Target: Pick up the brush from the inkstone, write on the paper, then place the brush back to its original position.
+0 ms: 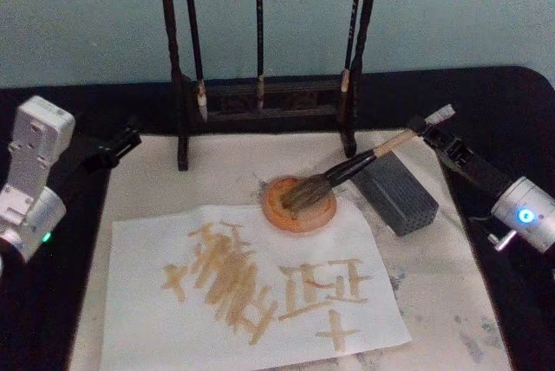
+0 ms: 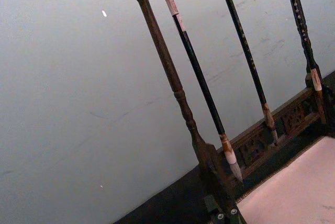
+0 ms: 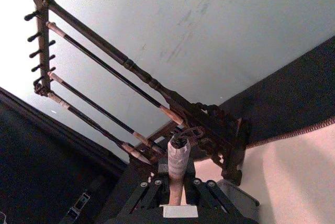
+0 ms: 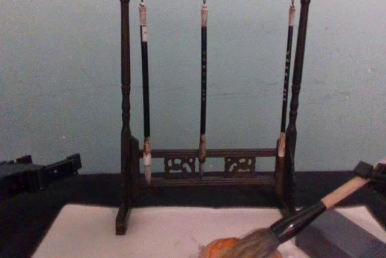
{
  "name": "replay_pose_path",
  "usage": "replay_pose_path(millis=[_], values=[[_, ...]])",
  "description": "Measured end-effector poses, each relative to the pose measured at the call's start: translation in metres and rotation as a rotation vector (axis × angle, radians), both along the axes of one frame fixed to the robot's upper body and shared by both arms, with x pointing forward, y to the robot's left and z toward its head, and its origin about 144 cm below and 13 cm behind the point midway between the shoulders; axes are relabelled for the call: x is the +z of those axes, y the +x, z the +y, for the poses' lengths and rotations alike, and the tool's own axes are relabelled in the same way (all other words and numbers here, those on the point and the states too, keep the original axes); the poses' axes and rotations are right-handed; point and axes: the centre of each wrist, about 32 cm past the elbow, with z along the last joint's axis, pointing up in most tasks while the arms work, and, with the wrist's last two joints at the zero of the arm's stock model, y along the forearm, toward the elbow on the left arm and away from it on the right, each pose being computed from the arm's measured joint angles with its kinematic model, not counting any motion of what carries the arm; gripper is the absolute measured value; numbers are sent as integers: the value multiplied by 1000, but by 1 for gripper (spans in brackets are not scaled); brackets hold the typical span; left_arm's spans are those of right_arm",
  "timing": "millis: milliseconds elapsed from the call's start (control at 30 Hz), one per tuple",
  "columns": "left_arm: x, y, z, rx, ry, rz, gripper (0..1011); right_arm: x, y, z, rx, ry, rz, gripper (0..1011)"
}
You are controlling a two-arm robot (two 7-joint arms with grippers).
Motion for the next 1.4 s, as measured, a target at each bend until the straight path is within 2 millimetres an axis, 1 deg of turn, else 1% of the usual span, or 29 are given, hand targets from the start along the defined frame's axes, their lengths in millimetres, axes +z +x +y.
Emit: replay_pose_path(millis=[333, 967, 1400], values=[[0, 0, 0, 0, 0, 0, 1002, -4, -1, 1, 2, 8, 18, 161], [0, 0, 0, 0, 0, 0, 1002, -10, -4, -5, -14, 15, 48, 161], [0, 0, 0, 0, 0, 0, 1002, -14, -4, -6, -14, 17, 80, 161]])
